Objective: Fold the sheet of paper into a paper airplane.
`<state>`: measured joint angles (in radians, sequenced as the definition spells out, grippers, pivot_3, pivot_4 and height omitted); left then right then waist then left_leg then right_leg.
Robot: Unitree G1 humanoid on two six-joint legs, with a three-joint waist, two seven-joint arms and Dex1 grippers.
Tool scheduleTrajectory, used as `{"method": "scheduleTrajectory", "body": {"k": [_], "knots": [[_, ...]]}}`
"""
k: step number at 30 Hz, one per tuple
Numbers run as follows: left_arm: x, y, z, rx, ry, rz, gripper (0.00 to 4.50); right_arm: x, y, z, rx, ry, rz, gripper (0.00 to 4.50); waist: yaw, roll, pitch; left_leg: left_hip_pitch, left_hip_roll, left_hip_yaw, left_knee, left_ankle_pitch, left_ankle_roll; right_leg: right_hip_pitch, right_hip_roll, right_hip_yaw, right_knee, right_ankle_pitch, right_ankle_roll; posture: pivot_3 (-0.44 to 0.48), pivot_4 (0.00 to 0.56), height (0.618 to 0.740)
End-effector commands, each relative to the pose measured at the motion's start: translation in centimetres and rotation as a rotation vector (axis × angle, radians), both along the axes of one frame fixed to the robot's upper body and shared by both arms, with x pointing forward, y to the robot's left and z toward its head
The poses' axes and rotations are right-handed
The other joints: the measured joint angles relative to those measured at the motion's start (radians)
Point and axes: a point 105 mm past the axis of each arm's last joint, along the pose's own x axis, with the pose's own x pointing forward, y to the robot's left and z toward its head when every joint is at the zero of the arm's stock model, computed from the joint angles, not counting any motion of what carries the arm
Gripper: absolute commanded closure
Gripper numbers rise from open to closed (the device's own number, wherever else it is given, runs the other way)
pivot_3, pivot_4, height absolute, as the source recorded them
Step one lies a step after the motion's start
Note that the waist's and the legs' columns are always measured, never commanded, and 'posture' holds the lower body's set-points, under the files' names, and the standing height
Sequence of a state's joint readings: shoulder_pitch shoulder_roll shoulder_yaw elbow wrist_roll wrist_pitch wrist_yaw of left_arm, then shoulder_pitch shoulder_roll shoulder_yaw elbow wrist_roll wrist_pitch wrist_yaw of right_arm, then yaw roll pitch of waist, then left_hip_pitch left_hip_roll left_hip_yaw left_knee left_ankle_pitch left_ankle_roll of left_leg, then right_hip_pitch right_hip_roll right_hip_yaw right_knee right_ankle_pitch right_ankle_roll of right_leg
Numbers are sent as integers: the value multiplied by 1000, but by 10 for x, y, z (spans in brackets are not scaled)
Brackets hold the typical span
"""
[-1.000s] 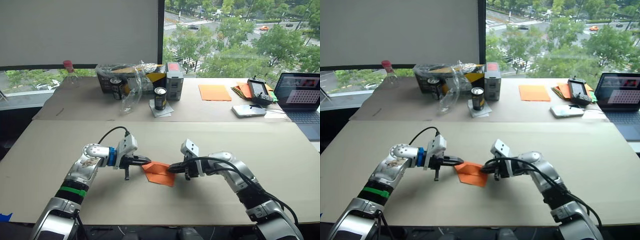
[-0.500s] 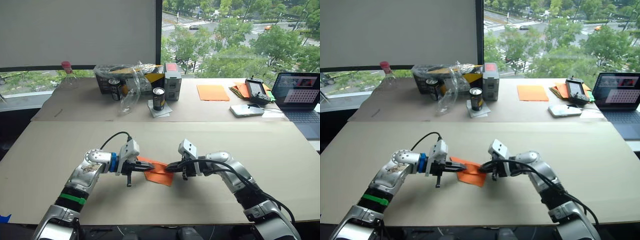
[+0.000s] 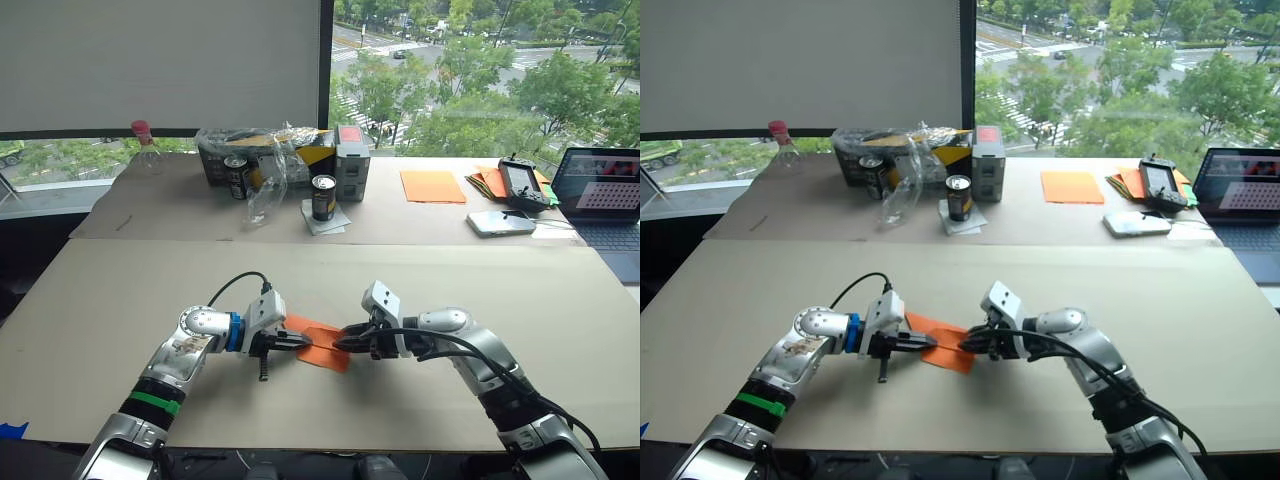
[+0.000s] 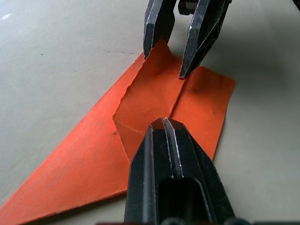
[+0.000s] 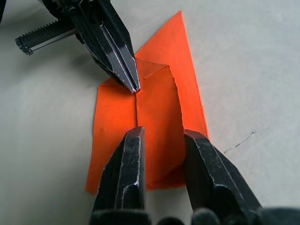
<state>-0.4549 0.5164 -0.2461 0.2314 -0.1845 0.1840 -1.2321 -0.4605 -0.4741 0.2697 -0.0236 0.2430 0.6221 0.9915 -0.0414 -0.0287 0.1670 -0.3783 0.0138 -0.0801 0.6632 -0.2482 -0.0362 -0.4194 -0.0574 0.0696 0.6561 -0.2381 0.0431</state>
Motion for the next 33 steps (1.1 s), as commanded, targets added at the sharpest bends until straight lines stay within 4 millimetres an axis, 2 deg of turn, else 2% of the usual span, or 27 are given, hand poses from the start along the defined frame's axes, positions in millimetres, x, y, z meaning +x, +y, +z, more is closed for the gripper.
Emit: {"method": "scheduleTrajectory", "body": {"k": [1, 4, 8, 12, 17, 24, 28, 33], "knots": [[-5, -1, -9, 21, 26, -8, 4500, -4, 1, 35, 116, -78, -30, 1563, 0, 0, 0, -1, 0, 0, 0, 0, 0, 0, 0, 0, 0, 0, 0, 0, 150, 732], [-4, -2, -9, 17, 28, -8, 4500, -13, 7, 44, 161, -100, -35, 1563, -1, 0, 0, -1, 0, 0, 0, 0, 0, -1, 0, 0, 0, 0, 0, 0, 150, 732], [-2, -4, -8, 6, 35, -11, 4500, -14, 15, 41, 138, -172, -57, 1563, -2, 0, 0, -1, 0, 0, 0, 0, 0, -1, 0, 0, 0, 0, 0, 0, 150, 732], [-2, -6, -7, 3, 48, -21, 4500, -10, 18, 21, 69, -195, -81, 2681, 0, 0, 0, -1, 0, 0, 0, 0, 0, -1, 0, 0, 0, 0, 0, 0, 150, 732], [0, -4, -5, -7, 54, -8, 4500, -12, 18, -4, 9, -189, -74, 4430, -1, 0, 0, -1, 0, 0, 0, 0, 0, -1, 0, 0, -1, 0, 0, 0, 150, 732], [6, 3, 4, -41, 46, 44, 4500, -16, 12, -31, -83, -135, -82, 4430, -3, 0, 0, 0, 0, 0, 0, 0, 0, 0, 0, 0, -1, 0, 0, 0, 150, 732], [6, 11, 4, -47, 43, 78, 4500, -19, 10, -36, -102, -122, -73, 4430, -3, 0, 0, 1, 0, 0, 0, 0, 0, 1, 0, 0, -1, 0, 0, 0, 150, 732], [16, 18, 7, -102, 48, 163, 4500, -20, 10, -38, -102, -108, -74, 4430, -2, 0, 0, 1, 0, 0, 0, 0, 0, 1, 0, 0, -1, 0, 0, 0, 150, 732]]}}
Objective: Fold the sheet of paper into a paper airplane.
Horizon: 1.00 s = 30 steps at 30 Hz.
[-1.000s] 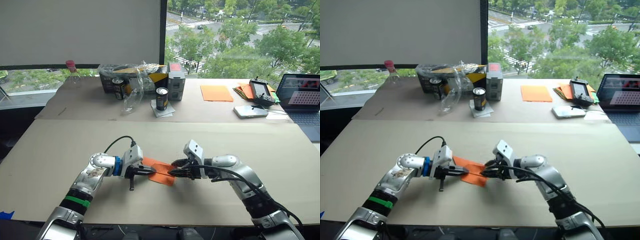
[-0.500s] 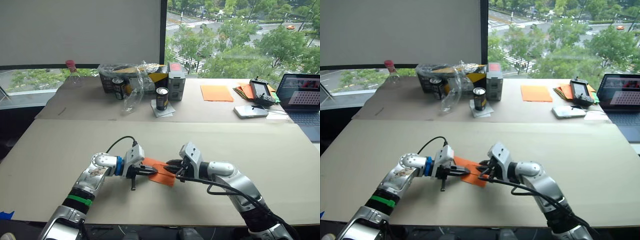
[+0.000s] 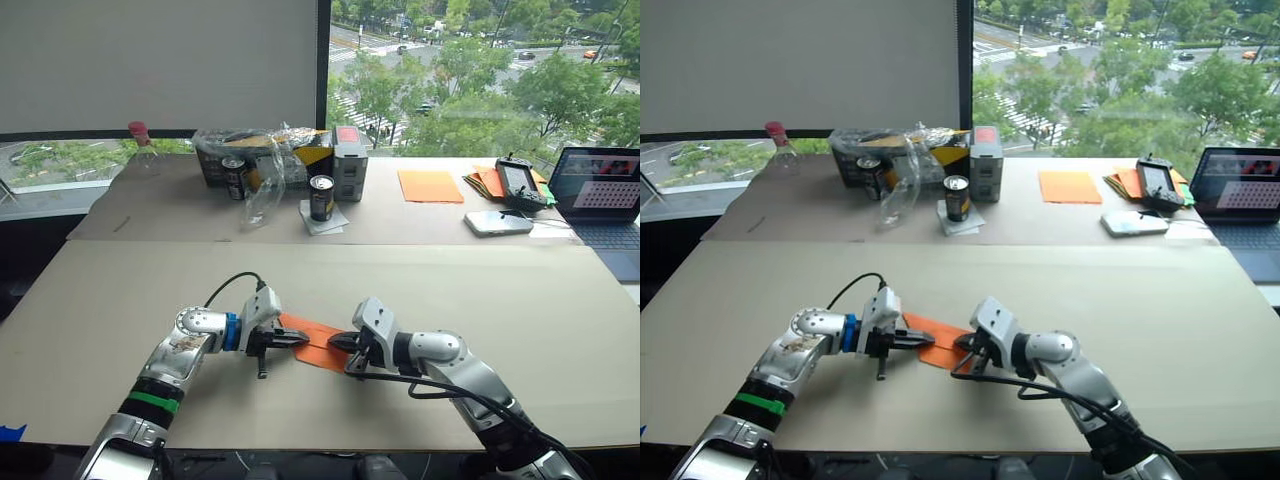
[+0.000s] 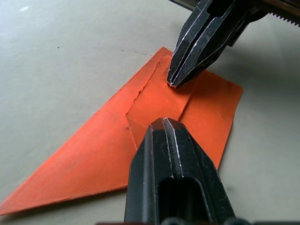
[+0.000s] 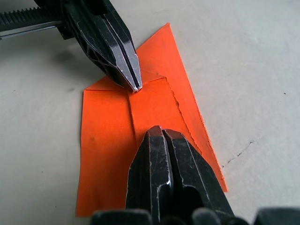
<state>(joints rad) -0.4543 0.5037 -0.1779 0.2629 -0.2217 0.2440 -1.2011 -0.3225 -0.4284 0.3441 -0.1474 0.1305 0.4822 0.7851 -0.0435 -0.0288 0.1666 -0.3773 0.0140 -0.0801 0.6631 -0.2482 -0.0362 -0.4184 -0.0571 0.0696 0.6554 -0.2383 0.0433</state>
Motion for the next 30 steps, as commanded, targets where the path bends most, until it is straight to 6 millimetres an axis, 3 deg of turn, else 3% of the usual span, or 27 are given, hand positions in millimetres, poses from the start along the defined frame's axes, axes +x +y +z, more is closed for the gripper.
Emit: {"method": "scheduleTrajectory", "body": {"k": [1, 11, 14, 20, 30], "knots": [[5, 6, 2, -23, -1, 49, 4500, -7, -8, -24, -61, 81, -14, 4430, 0, 0, 0, 0, 0, 0, 0, 0, 0, 0, 0, 0, 0, 0, 0, 0, 150, 732], [2, -3, -10, 37, -17, 17, 4500, -4, -8, -19, -64, 20, -12, 4430, 3, 1, -2, 3, 0, 0, 0, 0, 0, 4, 0, 0, -1, 0, 0, 0, 150, 732], [0, -5, -13, 42, -16, 6, 4500, -1, -4, -8, -24, -27, -6, 4430, 1, 1, -2, 7, 0, 0, -1, 0, 1, 10, 0, -1, -5, -1, 1, 0, 150, 732], [-7, -8, -20, 73, -19, -28, 4500, -2, 5, -5, -22, -80, 63, 4430, 1, 1, -2, 9, 0, 0, -2, -1, 1, 13, 0, -1, -8, -1, 1, 0, 150, 732], [-13, -5, -32, 119, -19, -55, 4500, -6, 17, -15, -47, -111, 171, 4430, 1, 2, -2, 10, 0, 0, -2, -2, 2, 13, 0, -1, -9, -1, 1, 0, 150, 732]]}}
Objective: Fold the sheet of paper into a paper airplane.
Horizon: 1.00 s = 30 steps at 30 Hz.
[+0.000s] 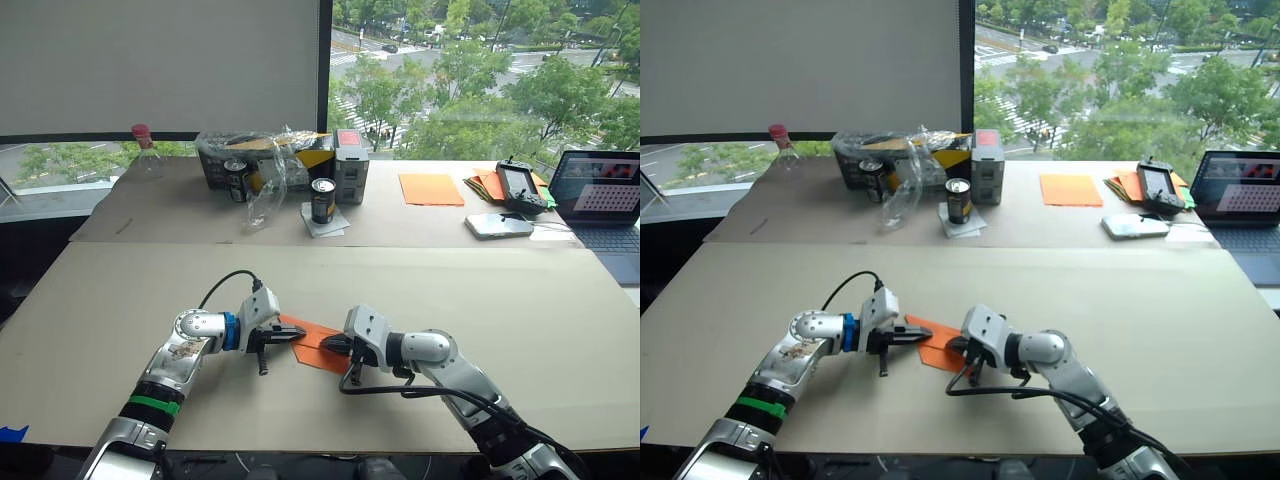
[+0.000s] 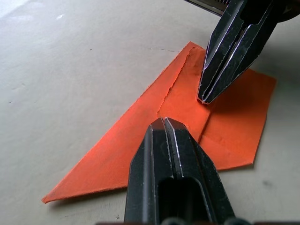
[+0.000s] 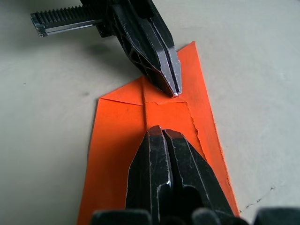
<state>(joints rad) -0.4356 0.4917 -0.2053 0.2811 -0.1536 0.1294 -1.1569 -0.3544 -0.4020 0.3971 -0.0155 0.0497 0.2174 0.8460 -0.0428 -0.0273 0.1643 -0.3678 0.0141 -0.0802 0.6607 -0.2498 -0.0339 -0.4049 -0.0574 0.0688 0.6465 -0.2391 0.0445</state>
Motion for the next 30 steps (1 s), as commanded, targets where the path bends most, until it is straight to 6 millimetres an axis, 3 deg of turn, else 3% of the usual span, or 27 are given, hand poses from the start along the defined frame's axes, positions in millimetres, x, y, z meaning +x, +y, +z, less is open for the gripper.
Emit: {"method": "scheduleTrajectory", "body": {"k": [1, 10, 15, 18, 22, 25, 30], "knots": [[-13, -2, -23, 63, 69, -46, 4500, -6, 0, -13, -44, 24, 21, 4430, 0, 0, 0, 0, 0, 0, 0, 0, 0, 0, 0, 0, 0, 0, 0, 0, 150, 732], [-14, -2, -29, 110, 53, -77, 4500, -10, -30, -33, -124, 38, -72, 4430, 5, 3, -4, 1, 0, 0, 0, -1, 1, 2, -1, 0, -1, -1, 1, 0, 150, 732], [-12, -4, -34, 130, 48, -101, 4500, -24, -63, -51, -190, 61, -113, 4430, 15, 5, -7, 5, -1, 0, 0, -2, 2, 7, -1, 0, -3, -5, 9, 0, 150, 732], [-10, -5, -34, 132, 46, -107, 4500, -26, -73, -51, -189, 66, -148, 4430, 17, 3, -11, 15, -1, 1, -1, -5, 7, 19, -1, 0, -7, -8, 10, 0, 150, 732], [-8, -5, -33, 133, 45, -112, 4500, -26, -93, -51, -186, 76, -218, 4430, 23, 3, -17, 15, -1, 1, -1, -5, 7, 19, -1, 0, -7, -9, 11, 0, 150, 732], [-7, -6, -33, 134, 42, -117, 4500, -23, -101, -42, -164, 54, -249, 4430, 27, 2, -19, 15, -1, 1, -1, -5, 7, 19, -1, 0, -7, -9, 11, 0, 150, 732], [-7, -7, -32, 126, 39, -119, 4500, -9, -80, 5, -1, -63, -216, 4430, 26, 2, -19, 14, -1, 1, -1, -5, 7, 18, -1, 0, -7, -9, 11, 0, 150, 732]]}}
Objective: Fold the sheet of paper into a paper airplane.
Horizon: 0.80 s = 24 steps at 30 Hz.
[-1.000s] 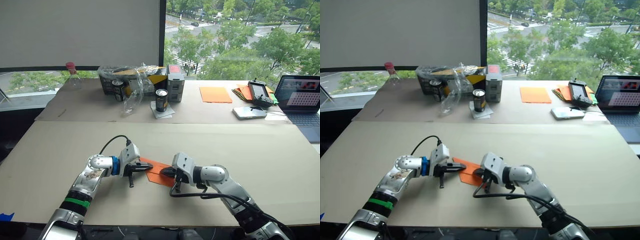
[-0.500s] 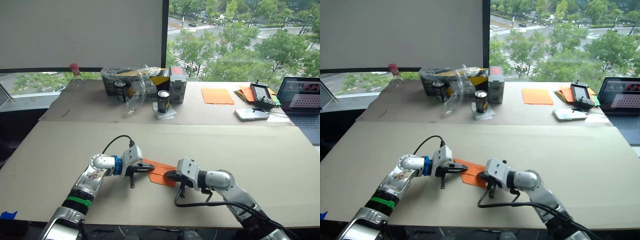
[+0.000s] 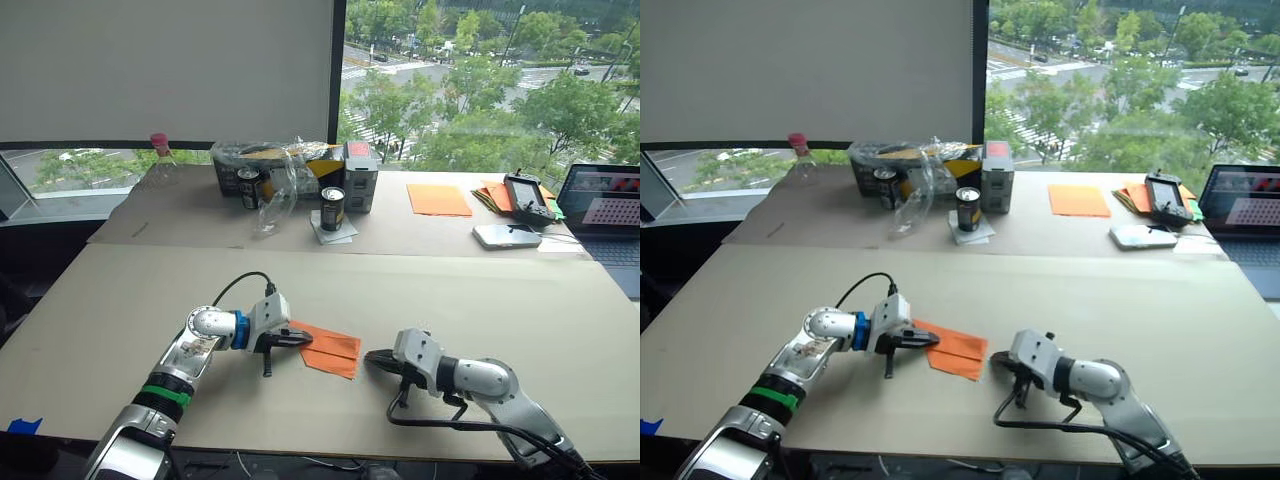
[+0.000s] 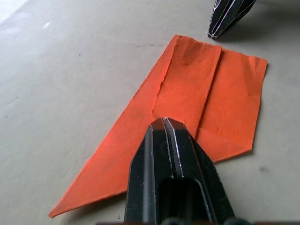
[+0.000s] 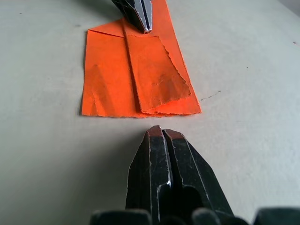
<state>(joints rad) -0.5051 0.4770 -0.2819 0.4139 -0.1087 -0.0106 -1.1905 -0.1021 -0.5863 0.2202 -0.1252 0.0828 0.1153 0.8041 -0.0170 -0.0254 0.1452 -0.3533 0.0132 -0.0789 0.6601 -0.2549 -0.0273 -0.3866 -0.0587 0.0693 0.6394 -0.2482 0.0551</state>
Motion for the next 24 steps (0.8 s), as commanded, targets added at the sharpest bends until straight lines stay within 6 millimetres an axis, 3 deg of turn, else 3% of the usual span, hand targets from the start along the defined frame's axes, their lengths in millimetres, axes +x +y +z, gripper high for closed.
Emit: {"method": "scheduleTrajectory", "body": {"k": [1, 5, 10, 13, 16, 21, 24], "knots": [[-10, 4, -23, 66, 75, -13, 4500, 11, 4, 26, 71, -55, -18, 4430, 0, 0, 0, 0, 0, 0, 0, 0, 0, 0, 0, 0, 0, 0, 0, 0, 150, 732], [-10, 4, -21, 60, 74, -11, 4500, 19, 19, 41, 100, -89, 6, 4430, -2, 1, 1, -1, 0, 0, 0, 0, 0, -1, 0, 0, 0, 0, 0, 0, 150, 732], [-8, 4, -15, 27, 67, 12, 4500, 22, 45, 37, 112, -60, 47, 4430, -2, 1, 1, -1, 0, 0, -1, 0, 0, -2, 0, 0, 0, 0, -1, 0, 150, 732], [-7, 2, -8, -8, 63, 26, 4500, 22, 50, 14, 44, 15, 38, 4430, -2, 2, 2, -2, 0, 0, -1, 0, 0, -3, 0, 0, 0, 0, -1, 0, 150, 732], [-14, 1, 2, -65, 63, 42, 4500, 19, 43, -7, -33, 61, 20, 4430, -4, 2, 2, -3, 0, 0, -1, 0, 0, -4, 0, 0, 0, 0, -1, 0, 150, 732], [-25, -9, 20, -188, 89, 59, 4500, 16, 38, -19, -72, 100, 1, 4430, -7, 3, 3, -3, 1, 0, -1, -1, 2, -4, 0, 0, 0, -1, -1, 0, 150, 732], [-26, -17, 20, -211, 108, 62, 4500, 15, 39, -22, -70, 114, -3, 4430, -3, 2, 3, -3, 1, -1, -1, -1, 2, -4, 0, 0, 0, -1, -1, 0, 150, 732]]}}
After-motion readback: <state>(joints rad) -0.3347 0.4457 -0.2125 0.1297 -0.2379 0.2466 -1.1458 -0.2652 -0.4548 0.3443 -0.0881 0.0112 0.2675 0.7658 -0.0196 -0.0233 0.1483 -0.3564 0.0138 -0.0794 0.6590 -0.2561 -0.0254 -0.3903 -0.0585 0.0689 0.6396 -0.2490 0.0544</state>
